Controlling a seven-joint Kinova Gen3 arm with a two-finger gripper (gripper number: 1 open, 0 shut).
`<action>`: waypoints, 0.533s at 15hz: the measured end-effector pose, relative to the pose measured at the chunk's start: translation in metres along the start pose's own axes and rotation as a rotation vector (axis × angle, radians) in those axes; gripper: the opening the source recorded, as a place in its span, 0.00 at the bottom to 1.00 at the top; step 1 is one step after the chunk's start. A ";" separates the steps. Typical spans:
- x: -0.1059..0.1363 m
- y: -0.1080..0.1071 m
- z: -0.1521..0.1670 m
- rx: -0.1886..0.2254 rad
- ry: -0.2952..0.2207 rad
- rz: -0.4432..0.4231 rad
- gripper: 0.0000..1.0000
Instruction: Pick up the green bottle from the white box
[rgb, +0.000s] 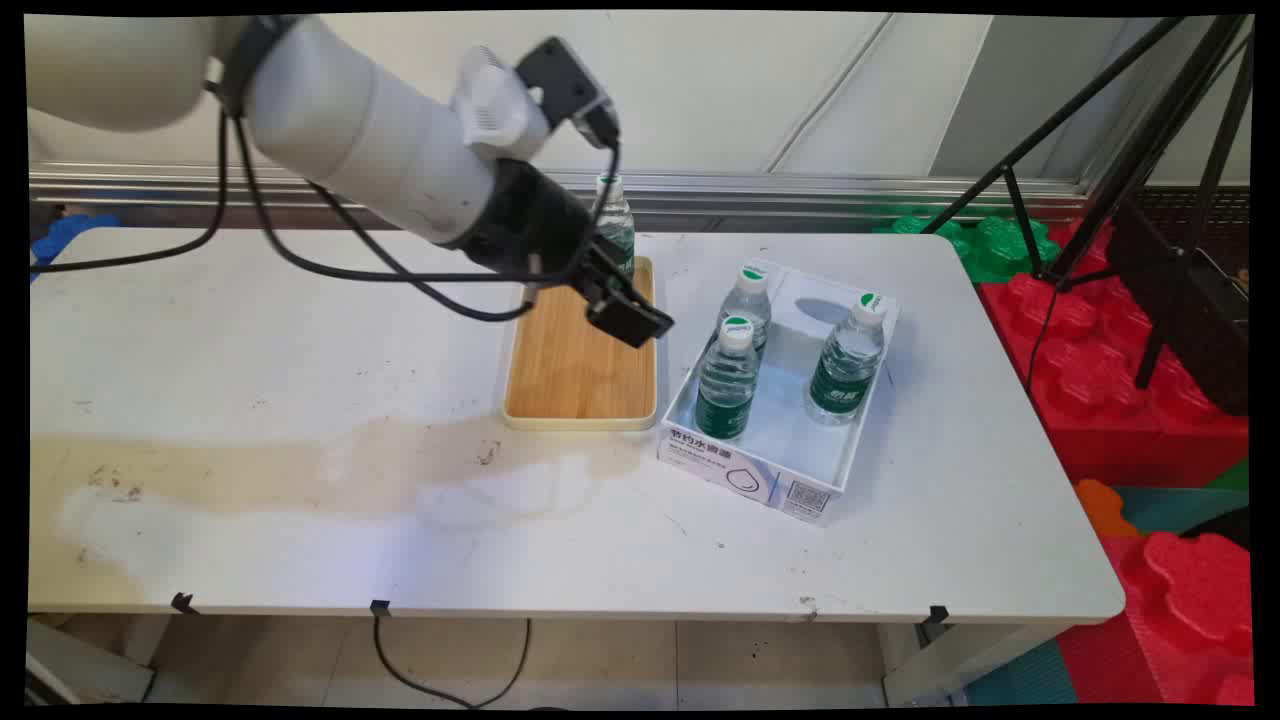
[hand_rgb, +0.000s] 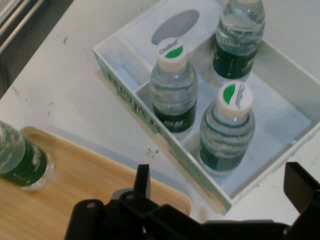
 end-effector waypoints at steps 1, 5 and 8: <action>0.003 0.004 0.007 0.000 -0.007 -0.002 1.00; 0.013 0.018 0.042 0.000 -0.041 -0.002 1.00; 0.018 0.025 0.070 -0.002 -0.067 -0.002 1.00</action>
